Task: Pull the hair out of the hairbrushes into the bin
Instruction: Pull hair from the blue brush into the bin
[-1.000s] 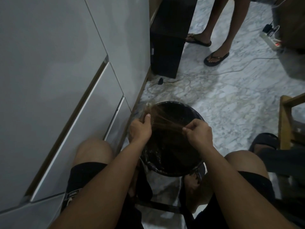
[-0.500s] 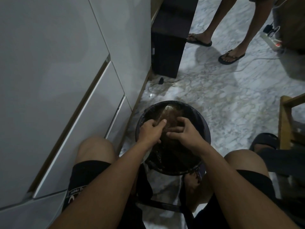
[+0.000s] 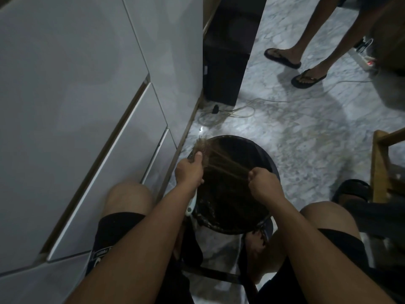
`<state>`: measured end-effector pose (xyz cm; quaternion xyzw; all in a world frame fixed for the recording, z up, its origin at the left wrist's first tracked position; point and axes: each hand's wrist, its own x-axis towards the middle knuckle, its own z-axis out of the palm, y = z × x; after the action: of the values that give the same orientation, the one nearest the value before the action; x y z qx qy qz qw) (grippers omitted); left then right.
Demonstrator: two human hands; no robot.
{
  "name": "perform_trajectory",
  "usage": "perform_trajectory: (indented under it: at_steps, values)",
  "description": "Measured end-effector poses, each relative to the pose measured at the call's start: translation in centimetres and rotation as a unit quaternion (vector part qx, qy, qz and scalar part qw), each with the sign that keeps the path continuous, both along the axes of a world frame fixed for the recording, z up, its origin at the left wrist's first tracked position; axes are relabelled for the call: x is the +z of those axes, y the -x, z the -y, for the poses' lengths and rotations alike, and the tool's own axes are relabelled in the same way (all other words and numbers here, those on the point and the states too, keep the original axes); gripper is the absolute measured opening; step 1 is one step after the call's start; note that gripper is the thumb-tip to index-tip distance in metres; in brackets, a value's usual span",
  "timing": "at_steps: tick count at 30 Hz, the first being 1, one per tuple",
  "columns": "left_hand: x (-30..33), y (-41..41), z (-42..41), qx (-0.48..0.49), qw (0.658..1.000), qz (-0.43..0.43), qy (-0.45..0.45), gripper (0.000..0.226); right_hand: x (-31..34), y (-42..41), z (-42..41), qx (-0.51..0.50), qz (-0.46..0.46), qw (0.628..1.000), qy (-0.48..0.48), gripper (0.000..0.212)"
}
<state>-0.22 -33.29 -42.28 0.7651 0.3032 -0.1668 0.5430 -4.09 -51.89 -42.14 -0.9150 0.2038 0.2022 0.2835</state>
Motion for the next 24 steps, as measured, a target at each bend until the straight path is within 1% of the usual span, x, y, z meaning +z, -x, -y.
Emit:
perform_trajectory:
  at_steps: [2, 3, 4, 5, 6, 7, 8, 9, 11, 12, 13, 14, 16, 17, 18, 20, 22, 24]
  values:
    - [0.1, 0.1, 0.1, -0.015, 1.000, 0.004, 0.004, 0.036, -0.1, 0.1, 0.1, -0.013, 0.002, 0.999, 0.033, 0.026]
    - [0.2, 0.1, 0.2, -0.027, 1.000, 0.005, 0.011, 0.037, -0.2, 0.0, 0.0, -0.013, -0.001, 1.000, 0.028, 0.021]
    - [0.2, 0.2, 0.3, -0.042, 0.999, 0.004, 0.019, 0.039, -0.3, -0.1, -0.1, -0.010, -0.003, 1.000, -0.002, 0.015]
    - [0.1, 0.2, 0.4, -0.057, 0.998, 0.005, 0.027, 0.042, -0.3, -0.1, -0.3, -0.002, 0.000, 0.999, -0.049, 0.020]
    - [0.0, 0.2, 0.5, -0.072, 0.997, 0.006, 0.033, 0.045, -0.4, -0.1, -0.7, 0.001, 0.004, 0.994, -0.106, 0.038]
    - [-0.1, 0.3, 0.6, -0.089, 0.995, 0.008, 0.036, 0.048, -0.3, -0.1, -1.1, -0.014, 0.017, 0.985, -0.170, 0.058]
    - [-0.2, 0.4, 0.7, -0.110, 0.993, 0.008, 0.037, 0.049, 0.0, -0.1, -1.5, -0.048, 0.029, 0.972, -0.229, 0.071]
    - [-0.2, 0.6, 0.7, -0.130, 0.991, 0.006, 0.038, 0.048, 0.0, -0.2, -1.7, -0.088, 0.048, 0.954, -0.282, 0.078]
    - [-0.2, 0.9, 0.8, -0.163, 0.986, 0.005, 0.035, 0.046, 0.3, -0.6, -1.7, -0.145, 0.076, 0.923, -0.348, 0.081]
    - [-0.2, 1.0, 0.9, -0.175, 0.984, 0.008, 0.028, 0.043, 0.4, -0.6, -1.7, -0.151, 0.090, 0.918, -0.355, 0.079]
    - [-0.2, 1.1, 0.9, -0.186, 0.982, 0.011, 0.018, 0.040, 0.4, -0.7, -1.5, -0.143, 0.113, 0.921, -0.343, 0.075]
    - [-0.2, 1.1, 0.9, -0.195, 0.981, 0.014, 0.007, 0.039, 0.4, -0.7, -1.5, -0.130, 0.136, 0.933, -0.308, 0.066]
    - [-0.2, 1.2, 0.8, -0.206, 0.978, 0.019, -0.012, 0.040, 0.4, -0.8, -1.3, -0.119, 0.174, 0.949, -0.233, 0.038]
    - [-0.2, 1.2, 0.8, -0.206, 0.978, 0.020, -0.021, 0.041, 0.4, -0.8, -1.2, -0.132, 0.177, 0.952, -0.214, 0.025]
    - [-0.2, 1.1, 0.7, -0.203, 0.979, 0.020, -0.031, 0.041, 0.5, -0.7, -1.1, -0.153, 0.170, 0.951, -0.207, 0.016]
    - [-0.1, 0.9, 0.3, -0.174, 0.983, 0.017, -0.045, 0.041, 0.6, -0.8, -0.6, -0.206, 0.151, 0.945, -0.205, 0.009]
    - [0.1, 0.5, -0.1, -0.123, 0.992, 0.014, -0.033, 0.043, 0.5, -0.8, 0.0, -0.264, 0.141, 0.932, -0.206, 0.006]
    - [0.3, 0.2, -0.3, -0.092, 0.995, 0.018, -0.024, 0.044, 0.3, -0.8, 0.4, -0.293, 0.133, 0.923, -0.210, 0.006]
